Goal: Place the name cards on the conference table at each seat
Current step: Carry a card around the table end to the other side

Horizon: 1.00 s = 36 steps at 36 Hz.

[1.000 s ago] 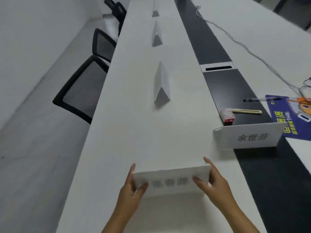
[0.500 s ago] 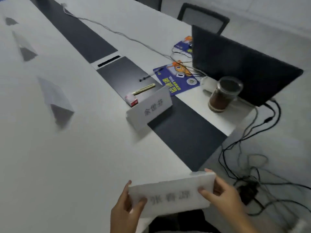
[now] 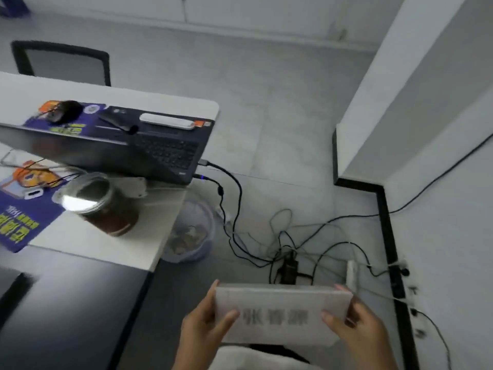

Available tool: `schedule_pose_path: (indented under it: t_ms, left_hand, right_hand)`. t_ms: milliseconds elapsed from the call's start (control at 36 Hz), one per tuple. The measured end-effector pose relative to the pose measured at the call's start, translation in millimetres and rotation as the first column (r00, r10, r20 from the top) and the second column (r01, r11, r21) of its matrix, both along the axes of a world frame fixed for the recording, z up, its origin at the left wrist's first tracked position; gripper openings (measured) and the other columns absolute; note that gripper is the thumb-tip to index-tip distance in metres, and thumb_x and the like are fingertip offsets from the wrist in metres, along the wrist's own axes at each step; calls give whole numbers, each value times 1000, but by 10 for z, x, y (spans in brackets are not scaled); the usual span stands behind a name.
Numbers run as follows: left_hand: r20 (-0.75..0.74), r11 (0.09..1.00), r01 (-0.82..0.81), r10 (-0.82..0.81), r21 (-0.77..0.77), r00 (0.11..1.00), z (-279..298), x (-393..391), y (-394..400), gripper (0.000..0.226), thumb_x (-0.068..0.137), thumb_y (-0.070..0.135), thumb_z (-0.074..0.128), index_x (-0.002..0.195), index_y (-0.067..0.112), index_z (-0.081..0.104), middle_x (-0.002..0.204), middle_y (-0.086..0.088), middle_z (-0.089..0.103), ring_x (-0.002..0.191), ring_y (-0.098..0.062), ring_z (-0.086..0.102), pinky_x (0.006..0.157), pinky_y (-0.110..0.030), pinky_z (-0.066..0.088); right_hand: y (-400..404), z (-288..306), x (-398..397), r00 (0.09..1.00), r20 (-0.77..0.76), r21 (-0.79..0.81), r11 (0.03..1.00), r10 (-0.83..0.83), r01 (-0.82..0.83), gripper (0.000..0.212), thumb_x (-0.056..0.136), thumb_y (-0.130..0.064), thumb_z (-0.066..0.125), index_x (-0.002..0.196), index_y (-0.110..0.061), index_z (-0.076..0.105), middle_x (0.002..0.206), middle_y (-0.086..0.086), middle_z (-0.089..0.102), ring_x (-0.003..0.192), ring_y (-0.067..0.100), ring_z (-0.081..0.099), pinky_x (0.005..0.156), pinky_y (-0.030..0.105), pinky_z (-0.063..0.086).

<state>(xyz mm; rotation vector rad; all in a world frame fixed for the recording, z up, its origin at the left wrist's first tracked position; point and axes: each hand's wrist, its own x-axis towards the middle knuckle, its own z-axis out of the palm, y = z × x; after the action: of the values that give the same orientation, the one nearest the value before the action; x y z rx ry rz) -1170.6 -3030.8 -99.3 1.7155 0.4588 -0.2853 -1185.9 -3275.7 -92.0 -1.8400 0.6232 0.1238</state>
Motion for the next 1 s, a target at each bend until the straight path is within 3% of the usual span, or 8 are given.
schedule_pose_path:
  t_ms: [83, 194, 361, 500, 639, 750, 917, 1000]
  left_hand:
    - [-26, 999, 35, -35, 6, 999, -36, 321, -345, 59, 70, -2, 70, 125, 4, 49, 95, 13, 61, 65, 27, 53, 61, 5, 41]
    - [-34, 994, 57, -54, 88, 998, 9, 832, -634, 61, 69, -3, 71, 125, 5, 48, 103, -11, 65, 66, 10, 55, 57, 5, 39]
    - [5, 997, 22, -22, 80, 1000, -76, 1863, -926, 66, 65, 11, 76, 125, 2, 49, 104, -8, 63, 73, 14, 54, 57, 5, 39]
    - [25, 1000, -5, 4, 21, 1000, -59, 2730, -1094, 59, 73, -2, 66, 128, 4, 45, 110, -9, 60, 100, -14, 54, 63, 4, 43]
    - [20, 998, -56, 56, -41, 998, 17, 3441, -1223, 58, 72, -12, 63, 125, -1, 45, 107, -9, 58, 61, 15, 56, 57, 5, 40]
    - [46, 995, -100, 101, -21, 994, -48, 3905, -1303, 57, 69, -12, 66, 122, 1, 49, 108, -11, 59, 60, 27, 52, 64, 6, 40]
    - [60, 969, -242, 240, 44, 969, -214, 4826, -1393, 58, 71, -7, 67, 124, 6, 48, 109, -9, 60, 75, 12, 60, 64, 3, 43]
    - [99, 937, -340, 332, 76, 938, -305, 5396, -1463, 60, 71, -5, 68, 125, 6, 47, 104, -8, 61, 83, 3, 60, 64, 4, 42]
  right_hand:
    - [-351, -68, 244, 999, -23, 31, 999, -33, 34, 52, 62, 2, 76, 110, -13, 61, 84, 4, 67, 81, 21, 61, 59, 2, 46]
    - [-620, -112, 716, 999, -38, 33, 999, -39, 40, 53, 62, 2, 77, 108, -18, 60, 78, -11, 64, 76, 12, 61, 58, 0, 45]
    - [-895, -133, 1772, 999, -25, 71, 997, -37, 38, 51, 65, -2, 75, 110, -17, 59, 86, 3, 65, 83, 21, 61, 58, 4, 47]
    - [-1062, -34, 2708, 1000, 2, 83, 996, -24, 24, 48, 65, 2, 75, 106, -16, 59, 81, -7, 64, 76, 15, 59, 56, 3, 47]
    - [-1186, -9, 3463, 1000, -29, 32, 999, 5, -4, 44, 62, 4, 76, 99, -15, 64, 74, -13, 65, 76, 18, 59, 57, 2, 45]
    - [-1279, 29, 4082, 998, -54, 68, 997, 37, -34, 41, 62, 5, 76, 90, -20, 59, 73, -11, 65, 78, 23, 59, 75, 28, 47]
    - [-1336, 16, 5385, 976, -4, 108, 970, 218, -216, 42, 63, 10, 72, 71, -30, 62, 54, -27, 66, 58, -10, 60, 54, 2, 45]
    - [-1381, -71, 6210, 948, 19, 107, 942, 317, -317, 44, 62, 7, 75, 72, -33, 60, 57, -18, 67, 58, -6, 60, 54, 1, 44]
